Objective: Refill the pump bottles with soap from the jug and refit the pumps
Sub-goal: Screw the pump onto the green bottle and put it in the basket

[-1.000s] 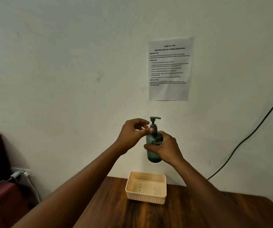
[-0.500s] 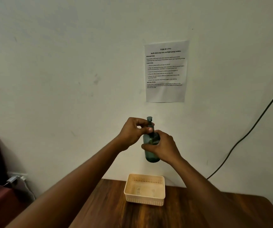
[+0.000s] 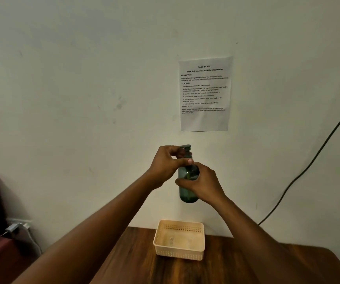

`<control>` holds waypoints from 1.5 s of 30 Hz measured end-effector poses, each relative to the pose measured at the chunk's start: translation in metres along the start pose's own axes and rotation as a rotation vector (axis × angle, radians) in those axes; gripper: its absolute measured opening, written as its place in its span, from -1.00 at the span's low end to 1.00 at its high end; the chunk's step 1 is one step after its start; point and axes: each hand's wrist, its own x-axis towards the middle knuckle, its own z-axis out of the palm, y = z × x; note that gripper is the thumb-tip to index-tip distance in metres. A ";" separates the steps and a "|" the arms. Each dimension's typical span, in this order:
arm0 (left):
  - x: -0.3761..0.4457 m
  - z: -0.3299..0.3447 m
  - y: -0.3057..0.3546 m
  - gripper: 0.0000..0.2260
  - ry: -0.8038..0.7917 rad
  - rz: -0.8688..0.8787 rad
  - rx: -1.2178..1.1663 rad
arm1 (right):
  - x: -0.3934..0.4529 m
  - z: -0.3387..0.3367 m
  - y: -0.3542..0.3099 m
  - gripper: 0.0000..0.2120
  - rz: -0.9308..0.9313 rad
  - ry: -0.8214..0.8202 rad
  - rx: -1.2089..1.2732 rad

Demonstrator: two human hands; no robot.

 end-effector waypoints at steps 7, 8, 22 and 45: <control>0.002 -0.014 0.004 -0.74 -0.298 -0.055 -0.180 | -0.001 -0.009 -0.004 -0.39 -0.013 0.003 0.021; 0.001 -0.013 0.005 -0.74 -0.294 -0.056 -0.178 | -0.001 -0.009 -0.004 -0.40 -0.011 0.004 0.020; 0.006 -0.014 0.013 -0.77 -0.318 -0.038 -0.012 | -0.001 -0.013 -0.003 -0.36 -0.007 -0.017 0.012; 0.007 0.010 0.016 -0.77 0.023 0.020 -0.068 | 0.007 -0.022 -0.010 -0.35 -0.005 0.010 -0.040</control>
